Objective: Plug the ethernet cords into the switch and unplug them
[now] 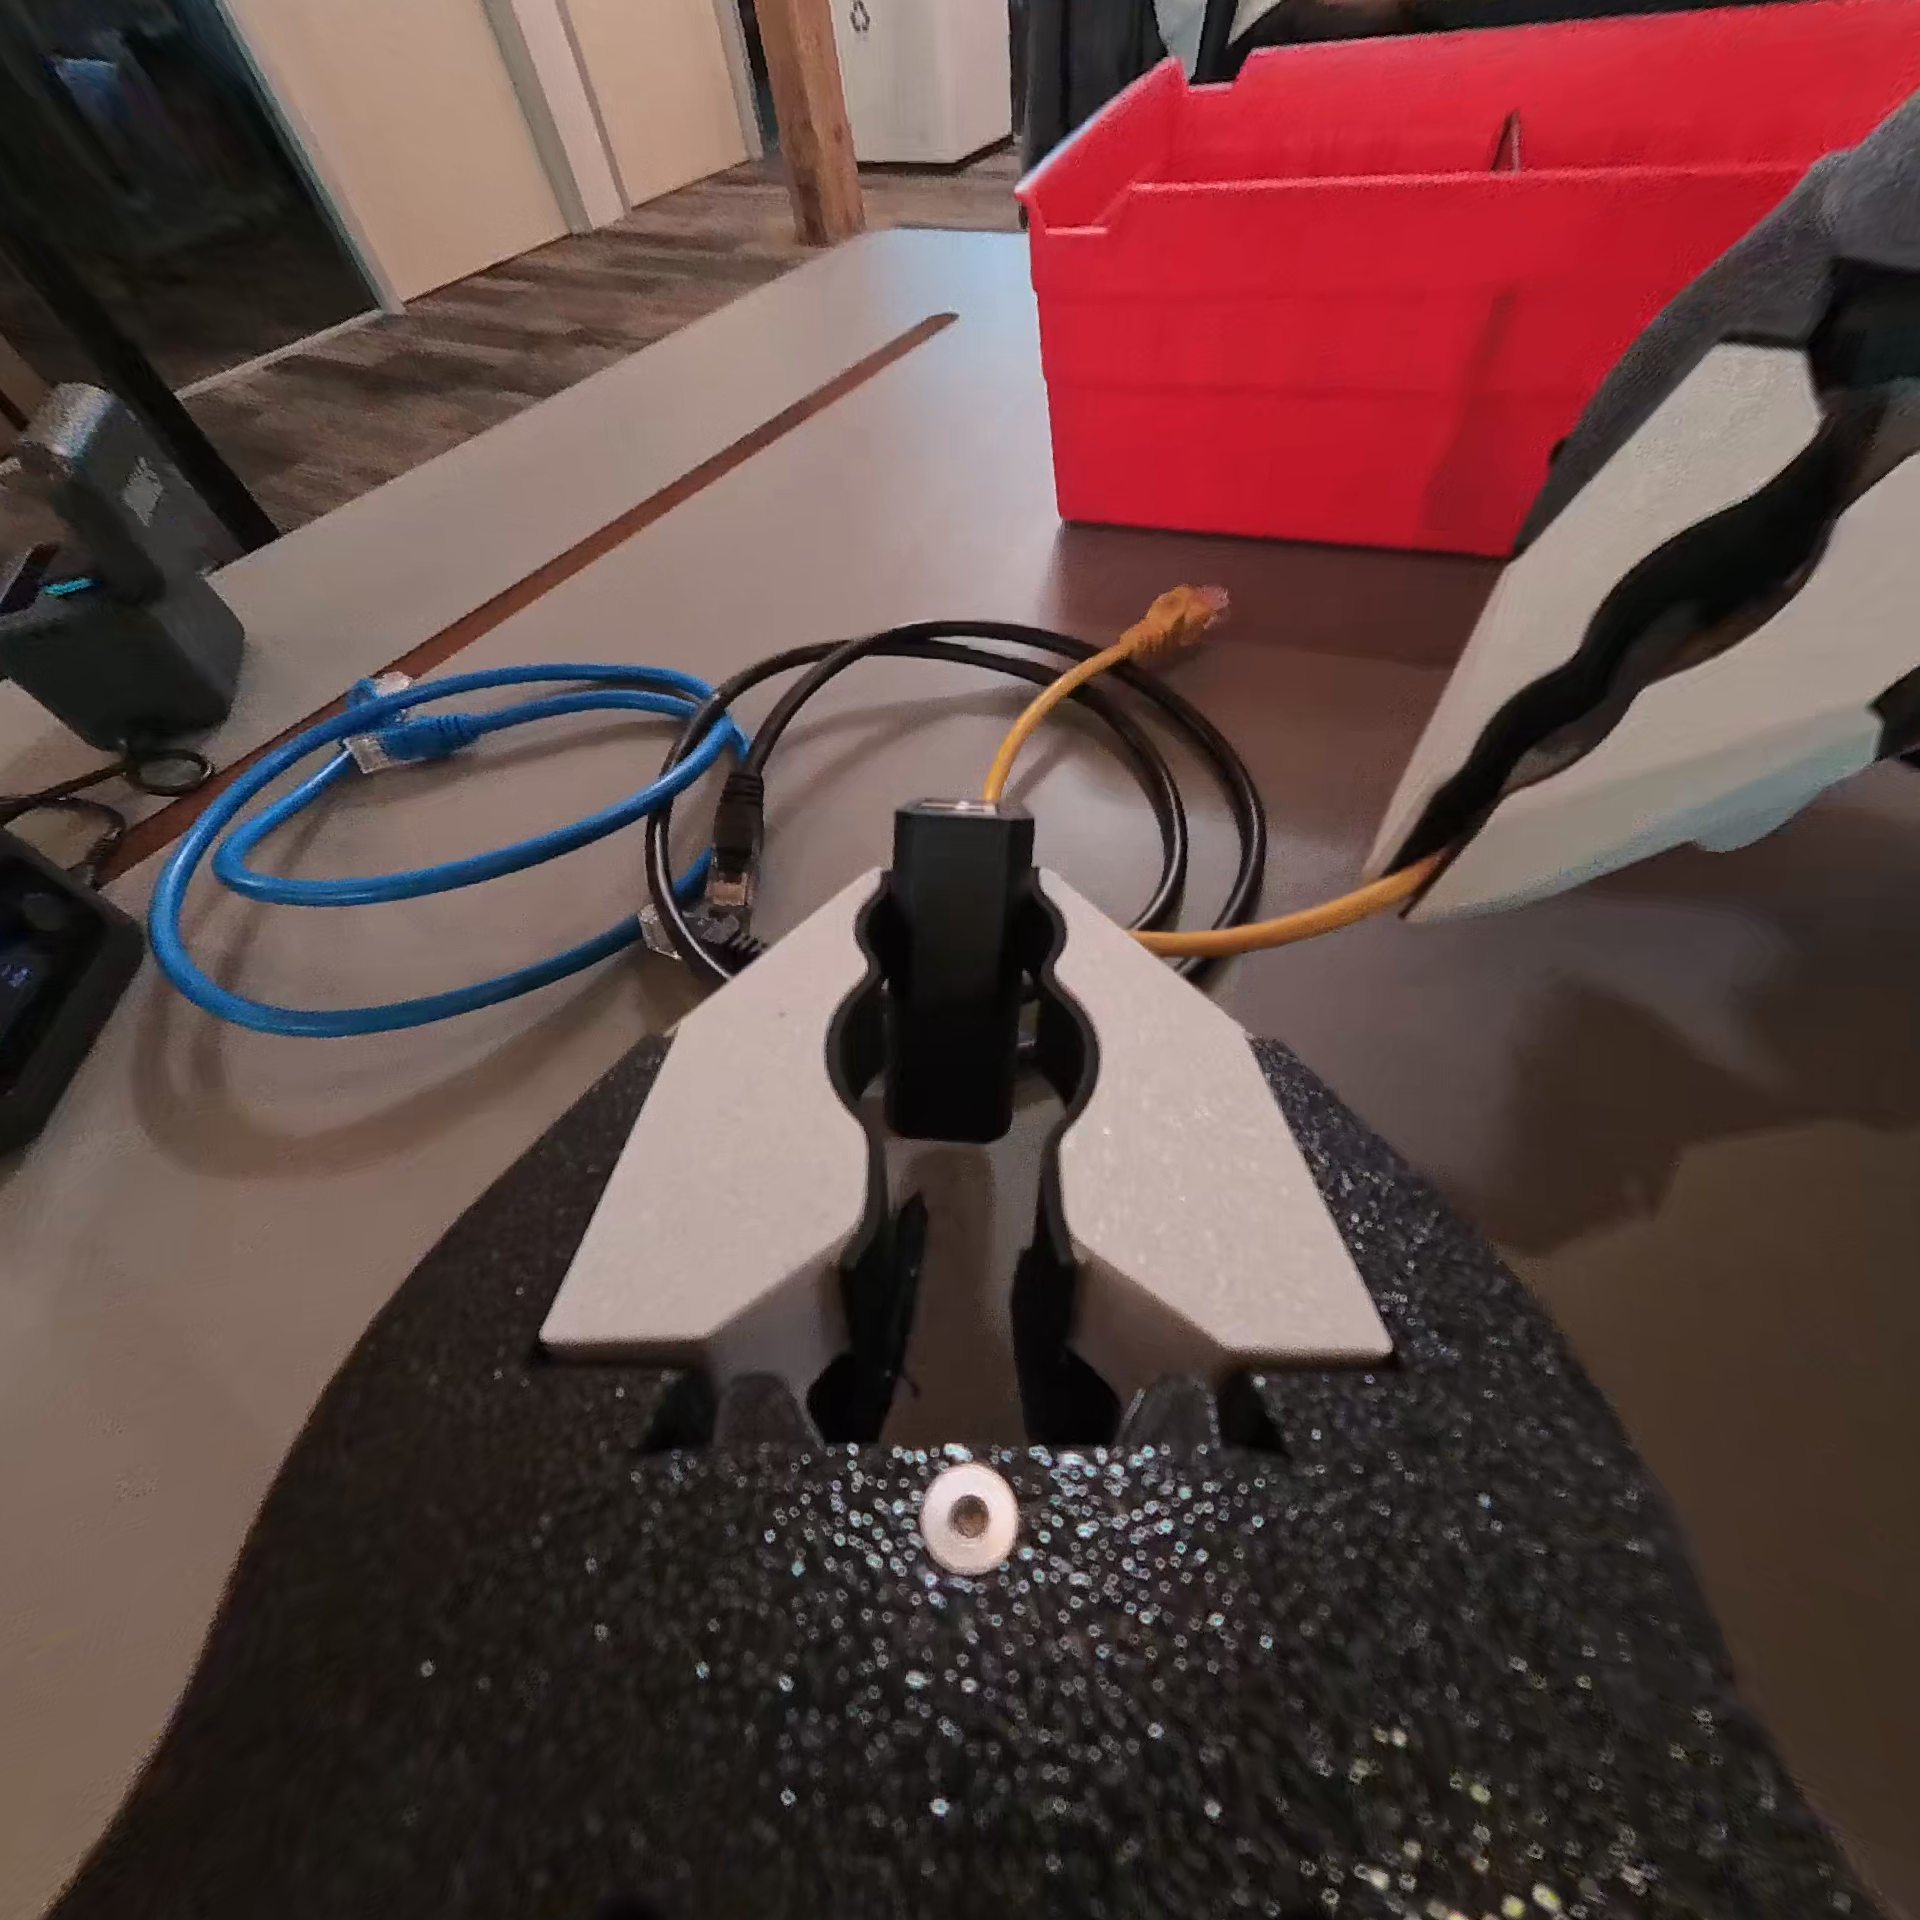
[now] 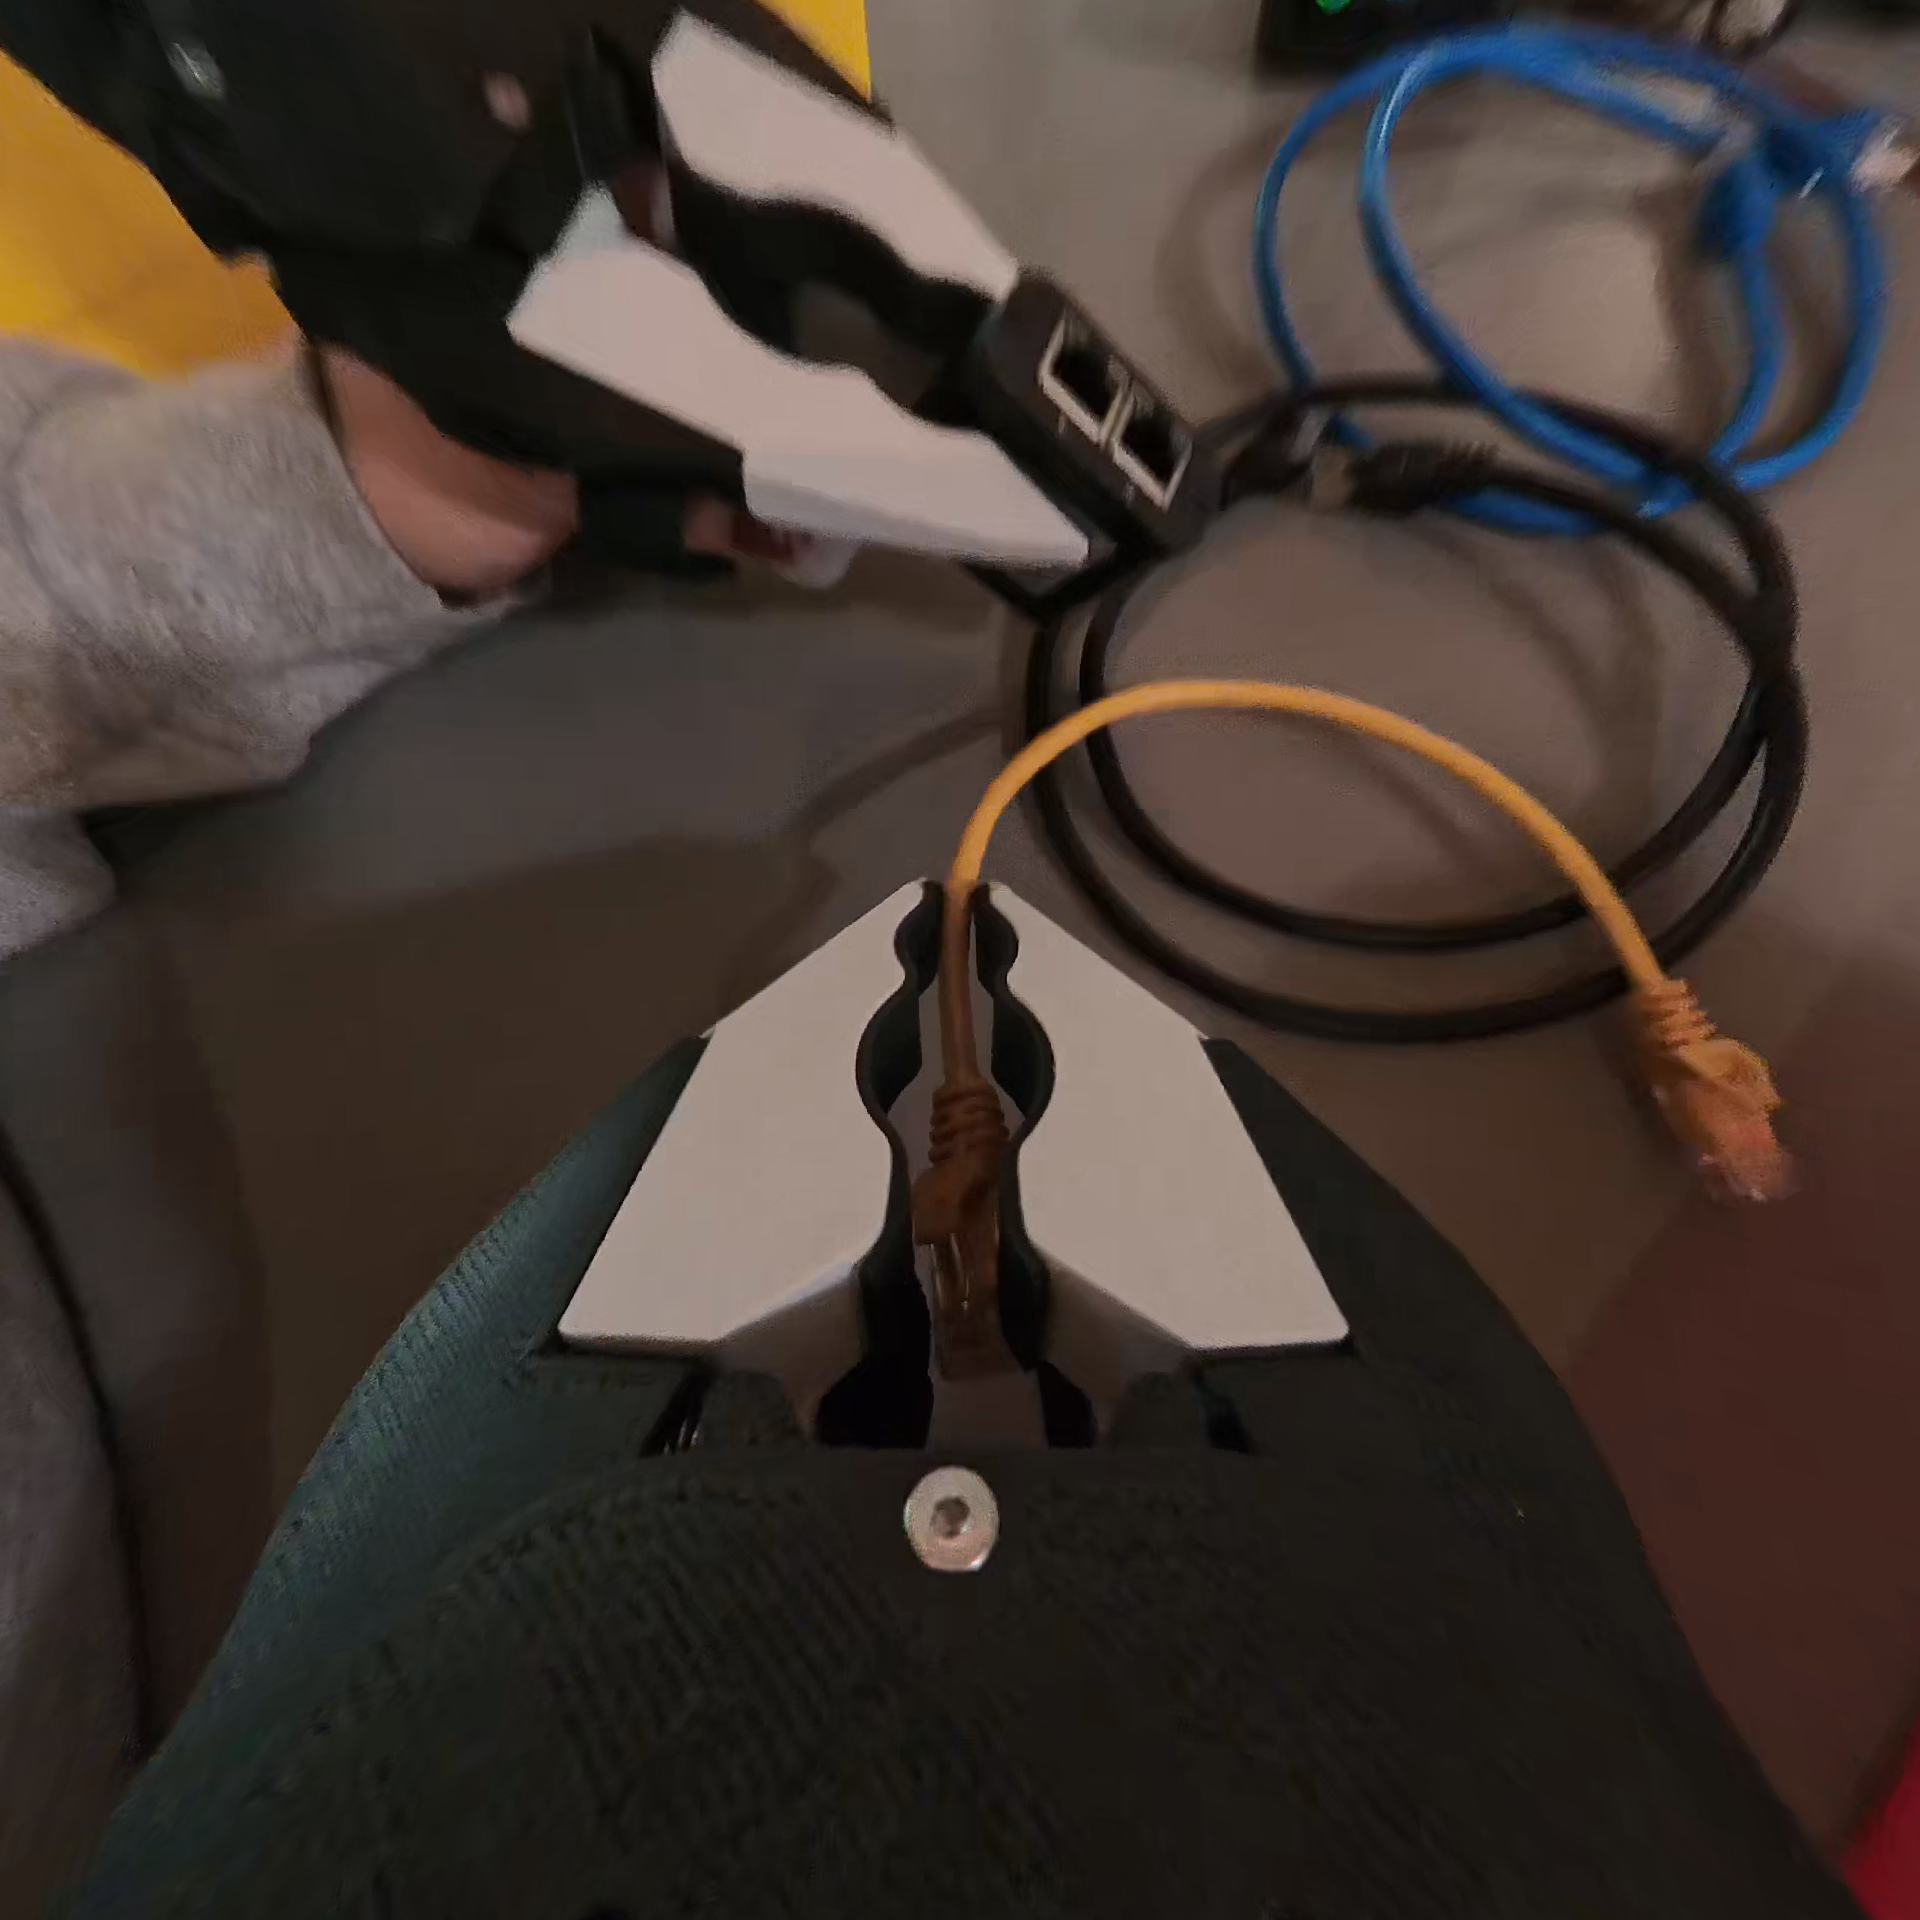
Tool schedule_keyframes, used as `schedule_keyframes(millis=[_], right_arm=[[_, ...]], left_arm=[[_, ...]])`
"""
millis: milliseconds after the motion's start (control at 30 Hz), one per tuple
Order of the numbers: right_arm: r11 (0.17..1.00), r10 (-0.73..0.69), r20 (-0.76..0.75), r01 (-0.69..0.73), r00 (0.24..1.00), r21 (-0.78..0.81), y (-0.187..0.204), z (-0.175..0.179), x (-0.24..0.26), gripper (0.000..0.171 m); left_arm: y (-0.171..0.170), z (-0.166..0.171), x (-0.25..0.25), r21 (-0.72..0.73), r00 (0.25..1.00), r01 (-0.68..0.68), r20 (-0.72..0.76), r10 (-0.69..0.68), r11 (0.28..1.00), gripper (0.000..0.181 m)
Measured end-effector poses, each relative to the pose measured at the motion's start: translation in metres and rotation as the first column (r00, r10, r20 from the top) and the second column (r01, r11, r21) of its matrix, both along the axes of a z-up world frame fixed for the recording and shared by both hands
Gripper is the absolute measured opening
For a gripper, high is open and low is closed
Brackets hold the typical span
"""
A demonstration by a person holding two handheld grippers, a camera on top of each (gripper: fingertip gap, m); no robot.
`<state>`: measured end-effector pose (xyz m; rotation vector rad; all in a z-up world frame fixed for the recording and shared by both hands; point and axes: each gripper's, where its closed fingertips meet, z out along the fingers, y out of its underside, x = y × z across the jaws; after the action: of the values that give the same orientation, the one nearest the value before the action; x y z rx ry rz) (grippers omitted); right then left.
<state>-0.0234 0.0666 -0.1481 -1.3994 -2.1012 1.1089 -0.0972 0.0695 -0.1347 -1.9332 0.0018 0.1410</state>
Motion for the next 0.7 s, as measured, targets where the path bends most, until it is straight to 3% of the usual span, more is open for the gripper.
schedule_keyframes(millis=[100, 167, 333, 400, 500, 533, 600, 700], right_arm=[[0.983, -0.007, 0.138, -0.019, 0.990, 0.182, 0.015, -0.020, 0.012, 0.028], [0.962, 0.002, 0.199, -0.056, 0.980, 0.266, 0.022, -0.024, 0.020, 0.031], [0.936, 0.047, 0.468, -0.203, 0.882, 0.289, 0.027, -0.038, 0.051, 0.037], [0.930, 0.078, 0.513, -0.248, 0.855, 0.271, 0.021, -0.037, 0.056, 0.040], [0.922, 0.090, 0.564, -0.283, 0.821, 0.265, 0.018, -0.038, 0.057, 0.036], [0.919, 0.097, 0.589, -0.300, 0.802, 0.256, 0.017, -0.038, 0.058, 0.023], [0.911, 0.118, 0.632, -0.336, 0.766, 0.238, 0.015, -0.039, 0.062, 0.015], [0.900, 0.232, 0.650, -0.414, 0.723, 0.140, 0.003, -0.038, 0.066, 0.007]], left_arm=[[-0.001, 0.000, -0.002, 0.001, 1.000, -0.003, -0.007, 0.003, 1.000, 0.021], [-0.002, 0.001, -0.003, 0.011, 1.000, -0.006, 0.000, 0.006, 1.000, 0.021], [-0.003, 0.003, -0.005, 0.023, 1.000, -0.004, 0.001, 0.004, 1.000, 0.021], [-0.003, 0.003, -0.005, 0.022, 1.000, -0.002, -0.006, 0.002, 1.000, 0.021], [-0.002, 0.002, -0.003, 0.016, 1.000, 0.006, -0.019, -0.006, 1.000, 0.021], [-0.002, 0.002, -0.003, 0.012, 1.000, 0.007, -0.024, -0.006, 1.000, 0.021], [-0.001, 0.001, -0.002, 0.006, 0.999, 0.009, -0.034, -0.009, 1.000, 0.021], [-0.001, 0.001, -0.003, 0.005, 0.999, 0.008, -0.042, -0.007, 1.000, 0.021]])
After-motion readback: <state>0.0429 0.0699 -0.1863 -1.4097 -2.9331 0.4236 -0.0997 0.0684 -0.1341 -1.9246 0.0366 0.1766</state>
